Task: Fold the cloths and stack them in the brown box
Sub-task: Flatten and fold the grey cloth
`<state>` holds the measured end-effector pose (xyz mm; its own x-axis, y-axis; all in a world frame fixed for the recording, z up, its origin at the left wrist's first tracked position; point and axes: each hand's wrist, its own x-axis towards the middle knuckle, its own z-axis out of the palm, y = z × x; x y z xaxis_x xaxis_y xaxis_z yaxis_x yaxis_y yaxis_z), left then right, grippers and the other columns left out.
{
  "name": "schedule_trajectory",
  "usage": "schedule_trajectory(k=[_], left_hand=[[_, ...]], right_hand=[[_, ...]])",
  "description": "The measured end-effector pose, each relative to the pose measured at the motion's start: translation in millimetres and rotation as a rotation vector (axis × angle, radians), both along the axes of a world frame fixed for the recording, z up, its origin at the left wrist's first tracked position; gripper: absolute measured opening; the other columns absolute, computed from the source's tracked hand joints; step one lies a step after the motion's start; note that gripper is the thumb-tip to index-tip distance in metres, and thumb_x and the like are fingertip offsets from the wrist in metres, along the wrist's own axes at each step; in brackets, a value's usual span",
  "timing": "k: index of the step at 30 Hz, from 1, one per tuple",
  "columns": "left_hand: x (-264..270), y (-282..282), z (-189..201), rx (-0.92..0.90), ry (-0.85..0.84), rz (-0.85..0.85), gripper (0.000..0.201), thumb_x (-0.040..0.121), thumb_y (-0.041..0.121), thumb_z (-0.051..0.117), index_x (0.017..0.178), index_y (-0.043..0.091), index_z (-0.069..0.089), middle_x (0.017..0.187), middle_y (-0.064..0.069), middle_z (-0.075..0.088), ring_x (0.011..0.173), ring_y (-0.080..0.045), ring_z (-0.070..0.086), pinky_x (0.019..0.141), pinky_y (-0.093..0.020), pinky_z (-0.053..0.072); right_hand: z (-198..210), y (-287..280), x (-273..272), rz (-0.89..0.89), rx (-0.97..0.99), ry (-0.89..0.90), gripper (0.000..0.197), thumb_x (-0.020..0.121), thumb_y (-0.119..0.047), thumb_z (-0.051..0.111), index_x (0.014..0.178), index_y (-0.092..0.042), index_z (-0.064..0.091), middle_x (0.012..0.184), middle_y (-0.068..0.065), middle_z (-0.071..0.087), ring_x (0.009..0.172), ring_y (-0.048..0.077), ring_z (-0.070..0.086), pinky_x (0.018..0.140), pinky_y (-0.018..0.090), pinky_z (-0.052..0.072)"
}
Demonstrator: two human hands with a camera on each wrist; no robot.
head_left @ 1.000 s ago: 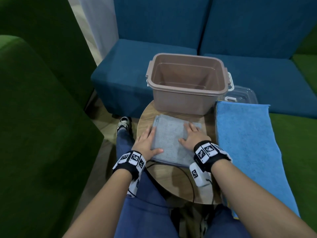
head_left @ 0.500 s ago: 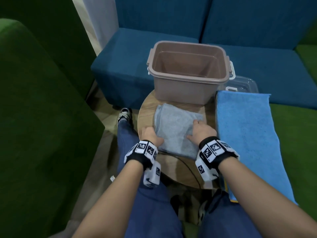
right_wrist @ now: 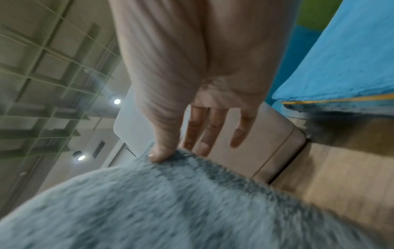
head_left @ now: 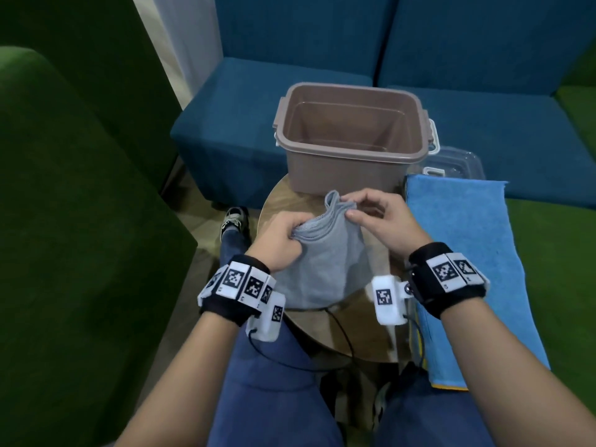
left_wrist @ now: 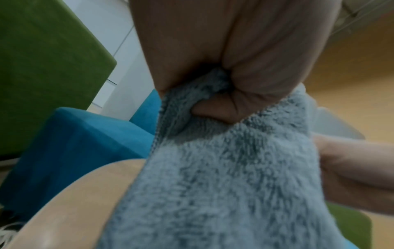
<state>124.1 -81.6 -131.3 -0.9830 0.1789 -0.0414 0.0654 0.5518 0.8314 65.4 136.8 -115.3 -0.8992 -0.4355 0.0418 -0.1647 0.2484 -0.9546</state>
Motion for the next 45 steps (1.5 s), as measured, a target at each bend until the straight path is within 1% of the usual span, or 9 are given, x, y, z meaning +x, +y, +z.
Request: schedule_trajectory(k=[7, 10, 14, 19, 24, 31, 35, 40, 45], left_hand=[[0.4, 2.8, 48.4, 0.049, -0.047, -0.222, 0.040, 0.068, -0.020, 0.042, 0.075, 0.007, 0.071, 0.071, -0.005, 0.070, 0.069, -0.009, 0.062, 0.066, -0.029, 0.051], [-1.8, 8.9, 56.6, 0.095, -0.102, -0.285, 0.039, 0.068, -0.024, 0.039, 0.077, -0.003, 0.070, 0.072, -0.010, 0.069, 0.068, -0.007, 0.061, 0.062, -0.018, 0.049], [-11.5, -8.7, 46.6, 0.024, -0.122, -0.137, 0.030, 0.065, 0.000, 0.048, 0.083, 0.009, 0.071, 0.078, -0.004, 0.069, 0.076, -0.010, 0.063, 0.070, -0.029, 0.052], [-7.0, -20.2, 32.9, 0.098, 0.107, 0.127, 0.029, 0.074, 0.001, 0.057, 0.098, 0.016, 0.066, 0.093, 0.001, 0.069, 0.088, -0.012, 0.065, 0.080, -0.027, 0.052], [10.6, -1.3, 30.3, 0.337, 0.221, 0.306, 0.016, 0.088, -0.007, 0.061, 0.098, 0.005, 0.063, 0.090, 0.003, 0.065, 0.082, -0.001, 0.060, 0.076, -0.014, 0.049], [6.6, 0.6, 12.7, 0.430, 0.083, 0.479, 0.014, 0.089, 0.000, 0.064, 0.103, -0.001, 0.068, 0.084, 0.004, 0.067, 0.073, 0.008, 0.061, 0.074, -0.013, 0.049], [-5.2, -3.5, 24.1, 0.391, 0.165, 0.449, 0.022, 0.085, -0.004, 0.066, 0.096, 0.015, 0.070, 0.089, 0.002, 0.070, 0.082, -0.004, 0.065, 0.080, -0.020, 0.053], [-12.8, -21.0, 31.7, 0.368, 0.107, 0.297, 0.034, 0.081, -0.009, 0.068, 0.105, 0.015, 0.066, 0.103, -0.002, 0.067, 0.092, -0.007, 0.062, 0.088, -0.017, 0.050], [3.9, -35.4, -23.6, -0.047, -0.215, 0.096, 0.026, 0.083, -0.007, 0.067, 0.088, 0.018, 0.062, 0.080, -0.001, 0.060, 0.069, -0.004, 0.057, 0.072, -0.021, 0.048]], right_hand=[[11.0, 17.8, 20.8, 0.148, -0.271, -0.234, 0.009, 0.072, -0.013, 0.064, 0.070, -0.018, 0.058, 0.132, 0.009, 0.061, 0.130, 0.017, 0.051, 0.099, 0.026, 0.041], [15.6, 15.1, 23.1, 0.160, -0.318, -0.287, 0.007, 0.070, -0.008, 0.058, 0.069, -0.012, 0.052, 0.097, 0.016, 0.066, 0.101, 0.032, 0.060, 0.080, 0.026, 0.045], [16.9, 20.1, 21.6, -0.077, -0.246, -0.113, 0.018, 0.072, -0.028, 0.066, 0.066, -0.020, 0.052, 0.067, 0.008, 0.037, 0.065, 0.015, 0.035, 0.059, 0.024, 0.029], [8.7, 31.0, 25.4, -0.196, -0.064, 0.123, 0.033, 0.089, -0.038, 0.061, 0.078, -0.008, 0.052, 0.071, 0.024, 0.045, 0.065, 0.028, 0.041, 0.064, 0.036, 0.035], [-2.4, 30.3, 39.8, -0.433, -0.048, 0.213, 0.026, 0.097, -0.030, 0.052, 0.077, -0.019, 0.040, 0.069, -0.001, 0.040, 0.064, 0.009, 0.039, 0.061, 0.029, 0.035], [-6.1, 31.5, 38.2, -0.477, 0.040, 0.234, 0.017, 0.099, -0.016, 0.052, 0.085, -0.014, 0.042, 0.064, -0.006, 0.038, 0.053, 0.003, 0.034, 0.054, 0.025, 0.031], [0.7, 32.3, 30.1, -0.409, 0.017, 0.183, 0.029, 0.097, -0.011, 0.055, 0.124, -0.021, 0.056, 0.069, -0.014, 0.053, 0.058, -0.002, 0.049, 0.063, 0.012, 0.037], [4.1, 34.9, 25.1, -0.379, 0.031, 0.294, 0.020, 0.096, -0.007, 0.054, 0.102, -0.023, 0.064, 0.093, -0.009, 0.067, 0.083, -0.001, 0.058, 0.073, 0.013, 0.040], [-42.6, 39.7, 46.7, -0.158, 0.426, 0.091, 0.016, 0.093, -0.009, 0.060, 0.088, -0.024, 0.059, 0.084, -0.007, 0.065, 0.081, 0.018, 0.064, 0.070, 0.025, 0.046]])
